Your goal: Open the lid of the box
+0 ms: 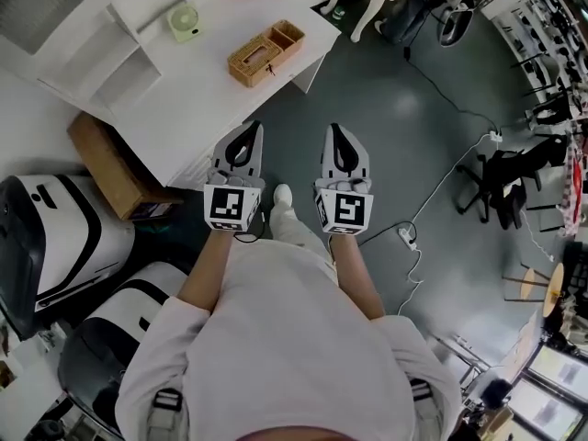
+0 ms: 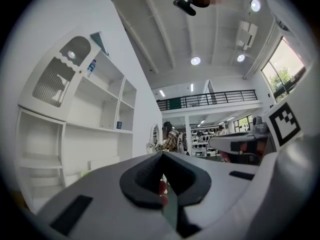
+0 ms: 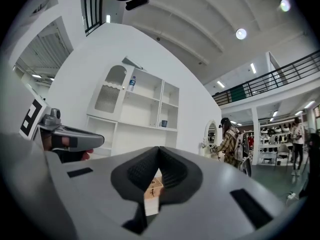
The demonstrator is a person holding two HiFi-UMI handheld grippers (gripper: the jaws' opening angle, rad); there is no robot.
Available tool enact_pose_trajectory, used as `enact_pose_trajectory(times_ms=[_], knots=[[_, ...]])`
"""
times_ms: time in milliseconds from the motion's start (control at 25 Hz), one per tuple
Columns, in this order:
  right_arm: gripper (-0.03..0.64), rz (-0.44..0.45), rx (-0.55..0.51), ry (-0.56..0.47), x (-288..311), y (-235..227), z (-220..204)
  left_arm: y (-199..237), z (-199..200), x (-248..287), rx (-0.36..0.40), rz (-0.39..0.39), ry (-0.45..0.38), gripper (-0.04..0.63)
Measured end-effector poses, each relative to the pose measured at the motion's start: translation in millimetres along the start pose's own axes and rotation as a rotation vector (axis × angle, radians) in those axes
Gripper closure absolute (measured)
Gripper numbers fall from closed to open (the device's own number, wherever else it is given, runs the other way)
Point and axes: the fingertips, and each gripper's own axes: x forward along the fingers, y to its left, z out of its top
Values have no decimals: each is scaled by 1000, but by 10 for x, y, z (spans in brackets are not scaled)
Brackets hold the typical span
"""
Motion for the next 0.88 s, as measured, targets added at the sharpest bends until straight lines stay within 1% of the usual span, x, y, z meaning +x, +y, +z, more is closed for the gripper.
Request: enact_pose_trajectory(times_ms=[160,360,520,640,760,880], knots=[[620,50,-7,-15,622,-292,-92,224,-6,573,1,46,-2,601],[620,141,-29,-33,1234,-465,-199,438,55,1104,1,88,-22,601],[620,201,-45,-36,1678,-448,-364,671,21,1393,-12,105,-15,601],[619,250,-49,-12,1984,-369,-608,868,-42,1570,-23,110,0,601],[618,241,-40,24,2319,-348,-861,1091,-72,1770,-27,96,0,601],[618,212,-16,47,2596,-343,-1010,1289,-129,1977,-30,58,6,601]])
